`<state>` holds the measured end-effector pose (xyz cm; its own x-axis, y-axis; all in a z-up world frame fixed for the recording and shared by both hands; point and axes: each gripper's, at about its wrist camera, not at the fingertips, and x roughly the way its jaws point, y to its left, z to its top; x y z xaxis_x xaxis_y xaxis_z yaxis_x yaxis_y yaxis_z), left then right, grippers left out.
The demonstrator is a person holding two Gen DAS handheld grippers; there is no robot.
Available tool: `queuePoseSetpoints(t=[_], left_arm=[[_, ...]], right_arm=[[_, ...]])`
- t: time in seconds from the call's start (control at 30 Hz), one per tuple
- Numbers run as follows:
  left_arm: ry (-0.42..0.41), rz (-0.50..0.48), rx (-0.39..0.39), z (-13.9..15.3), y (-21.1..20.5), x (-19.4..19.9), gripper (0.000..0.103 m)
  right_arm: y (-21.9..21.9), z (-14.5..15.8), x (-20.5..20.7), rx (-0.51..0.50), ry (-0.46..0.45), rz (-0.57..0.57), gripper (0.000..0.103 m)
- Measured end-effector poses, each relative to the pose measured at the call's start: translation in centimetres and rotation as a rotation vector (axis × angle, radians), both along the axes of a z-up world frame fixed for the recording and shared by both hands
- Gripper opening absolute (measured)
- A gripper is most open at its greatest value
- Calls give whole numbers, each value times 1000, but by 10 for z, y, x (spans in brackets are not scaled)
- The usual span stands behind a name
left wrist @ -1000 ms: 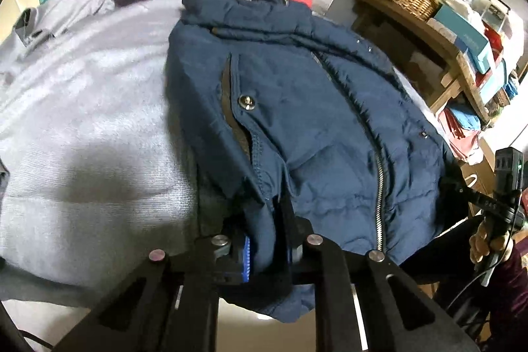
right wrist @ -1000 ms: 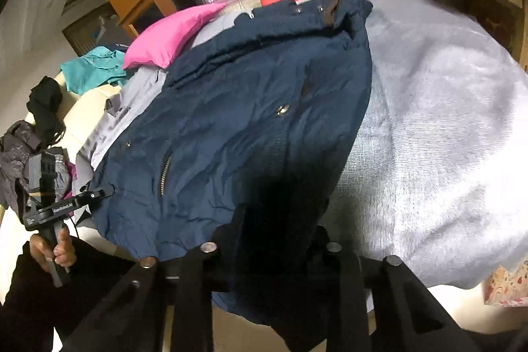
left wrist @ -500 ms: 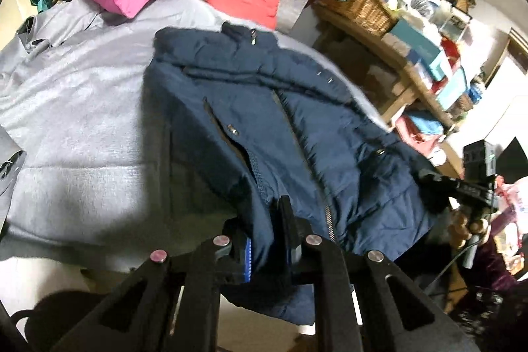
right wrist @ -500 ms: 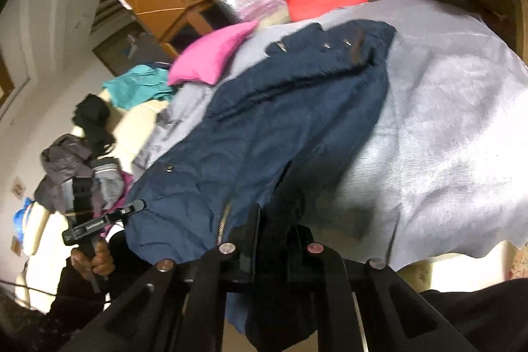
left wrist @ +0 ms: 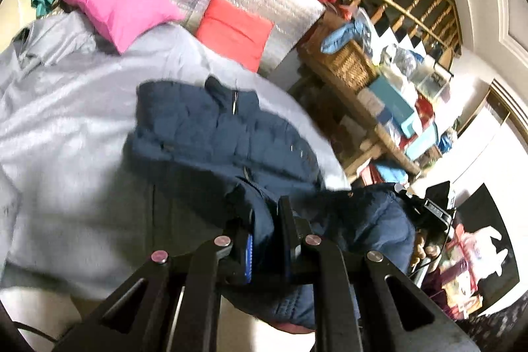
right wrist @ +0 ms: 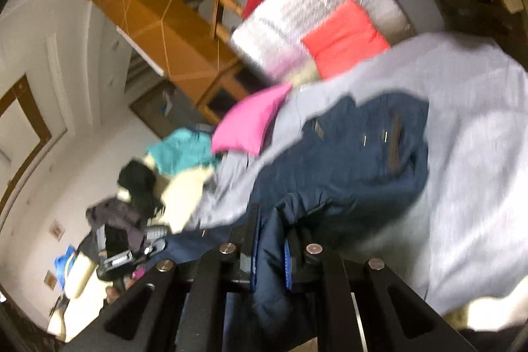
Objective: Fold large clothes
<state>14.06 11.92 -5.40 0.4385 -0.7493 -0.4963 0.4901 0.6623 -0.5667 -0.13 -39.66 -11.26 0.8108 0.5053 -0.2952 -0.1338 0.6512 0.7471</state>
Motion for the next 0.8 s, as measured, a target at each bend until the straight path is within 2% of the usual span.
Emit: queuePoseSetpoints(t=[0.2,0.33,0.43,0.53,0.7,0.8], left_arm=[[-6,61,-45,17,-13,63,14],[1,152,-57,10,-27,107,14],[8,239,-69,-5,-33,140,14],[60,284,-102,-28,-37,172,14],[85,346,-65,-53,-59,217,14],[84,359,-68,-61,-68,239,14]], right_arm=[[-32,11,72,72,-45,-126,12],[-38,5,116,76,-47,-200,12],[-47,-12,149,115,-31,-257,12],[-59,-35,184,144,-4,-307,12],[-65,-68,233,128,68,-331,12],[-72,-83,259,133,110,-340,12]])
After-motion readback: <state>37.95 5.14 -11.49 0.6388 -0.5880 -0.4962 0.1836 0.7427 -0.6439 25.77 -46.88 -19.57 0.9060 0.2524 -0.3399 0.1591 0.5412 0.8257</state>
